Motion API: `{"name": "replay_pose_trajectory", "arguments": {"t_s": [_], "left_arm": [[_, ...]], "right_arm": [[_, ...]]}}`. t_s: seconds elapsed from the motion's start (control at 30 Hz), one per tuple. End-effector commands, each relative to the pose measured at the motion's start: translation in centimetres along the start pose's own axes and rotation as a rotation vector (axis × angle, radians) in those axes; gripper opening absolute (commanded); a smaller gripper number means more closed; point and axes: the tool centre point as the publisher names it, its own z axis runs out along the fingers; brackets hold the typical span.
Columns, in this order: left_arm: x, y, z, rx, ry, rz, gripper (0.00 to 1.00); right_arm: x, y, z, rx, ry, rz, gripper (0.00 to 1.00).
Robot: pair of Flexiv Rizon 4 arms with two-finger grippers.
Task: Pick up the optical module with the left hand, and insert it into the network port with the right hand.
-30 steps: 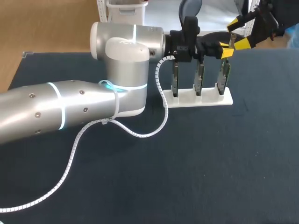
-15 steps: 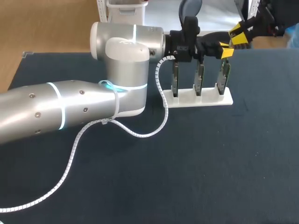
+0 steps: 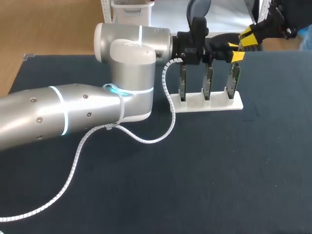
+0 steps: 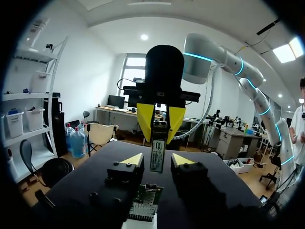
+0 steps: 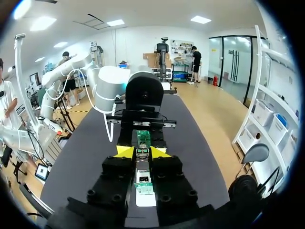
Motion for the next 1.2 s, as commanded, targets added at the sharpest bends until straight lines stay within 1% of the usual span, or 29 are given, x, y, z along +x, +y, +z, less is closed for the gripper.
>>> {"name": "replay_pose_trajectory", "arguments": {"t_s": [0.03,0.1,0.17,0.2,0.33,0.47,0.63,0.77,0.87,0.93,1.2], "left_arm": [[-0.1,0.2,0.1,0.003,0.004,-0.002,1.0],[0.2,0.3,-0.4,-0.002,0.015,-0.001,1.0],[0.7,0.5,-1.4,-0.026,0.06,-0.011,1.0],[0.9,0.4,-1.8,-0.023,0.092,-0.019,1.0],[1.8,-0.1,-3.4,-0.044,0.168,0.025,1.0],[2.3,-0.3,-4.3,-0.048,0.205,0.023,1.0],[2.4,-0.4,-4.2,-0.026,0.254,0.043,1.0],[2.5,-0.6,-3.8,-0.013,0.303,0.088,1.0],[2.6,-0.6,-3.3,-0.003,0.314,0.087,1.0],[2.6,-0.6,-3.1,-0.002,0.344,0.09,1.0],[2.8,-0.1,-3.1,-0.02,0.408,0.078,1.0]], "right_arm": [[0.0,0.1,0.1,0.005,0.002,0.0,0.0],[-0.1,0.1,0.1,0.007,0.0,-0.002,0.0],[-0.2,0.1,0.0,0.008,-0.002,-0.007,0.0],[-0.3,0.1,0.0,0.008,-0.001,-0.012,0.0],[-0.2,0.0,-0.2,0.012,0.004,-0.013,0.0],[-0.1,0.0,-0.3,0.019,0.002,-0.009,0.0],[0.0,0.1,-0.2,0.019,-0.001,-0.006,0.0],[0.2,0.2,-0.2,0.021,-0.001,-0.001,0.0],[0.3,0.2,-0.2,0.023,-0.003,0.002,0.0],[0.4,0.2,-0.2,0.025,-0.005,0.004,0.0],[0.5,0.3,-0.3,0.032,-0.011,0.006,0.0]]}}
